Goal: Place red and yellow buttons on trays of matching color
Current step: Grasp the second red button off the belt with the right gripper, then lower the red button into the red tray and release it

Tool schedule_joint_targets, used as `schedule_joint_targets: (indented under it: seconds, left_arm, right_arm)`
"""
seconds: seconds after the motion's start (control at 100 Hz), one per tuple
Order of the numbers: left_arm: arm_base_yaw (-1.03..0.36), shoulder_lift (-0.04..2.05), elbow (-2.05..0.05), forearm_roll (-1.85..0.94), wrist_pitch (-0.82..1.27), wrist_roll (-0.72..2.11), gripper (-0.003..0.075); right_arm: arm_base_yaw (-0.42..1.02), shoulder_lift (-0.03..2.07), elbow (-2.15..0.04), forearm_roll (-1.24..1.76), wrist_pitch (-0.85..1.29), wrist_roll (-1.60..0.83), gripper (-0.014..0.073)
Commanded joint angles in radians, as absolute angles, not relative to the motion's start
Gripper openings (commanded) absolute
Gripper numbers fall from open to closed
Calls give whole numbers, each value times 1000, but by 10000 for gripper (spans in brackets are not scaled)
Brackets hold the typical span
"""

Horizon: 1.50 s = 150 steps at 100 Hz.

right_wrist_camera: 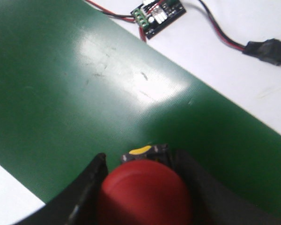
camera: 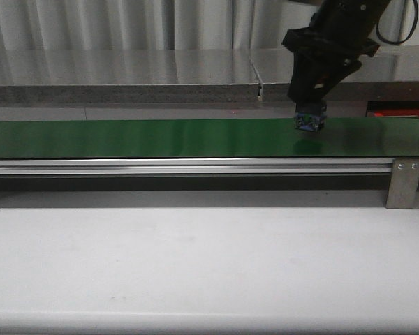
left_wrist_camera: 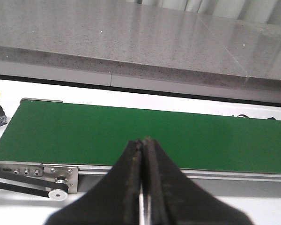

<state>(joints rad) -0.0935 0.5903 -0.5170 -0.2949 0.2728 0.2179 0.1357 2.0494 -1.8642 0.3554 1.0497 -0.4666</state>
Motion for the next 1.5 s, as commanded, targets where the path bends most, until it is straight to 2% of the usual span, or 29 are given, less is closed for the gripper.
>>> schedule_joint_targets:
  seconds: [0.0,0.25,0.56,0.77,1.17,1.49]
  left_arm:
    - [-102,591,-546,-307,197,220,-19]
    - [-102,591,-546,-307,197,220,-19]
    - [-102,591,-546,-307,197,220,-19]
    - [-102,591,-546,-307,197,220,-19]
    - [-102,591,-546,-307,197,220,-19]
    - [-102,591,-546,-307,197,220,-19]
  right_arm:
    - [104,1989,-1964,331,1059,-438,195]
    - [-64,1989,-2142,269,1097,-380,195]
    - [-368,2019,-2153,296,1009,-336,195]
    - [-500,2078,-2153,420,976,-336,195]
    - [-498,2230,-2153,457,962,-340,195]
    - [-485,2273,-2153,394,953,-340,195]
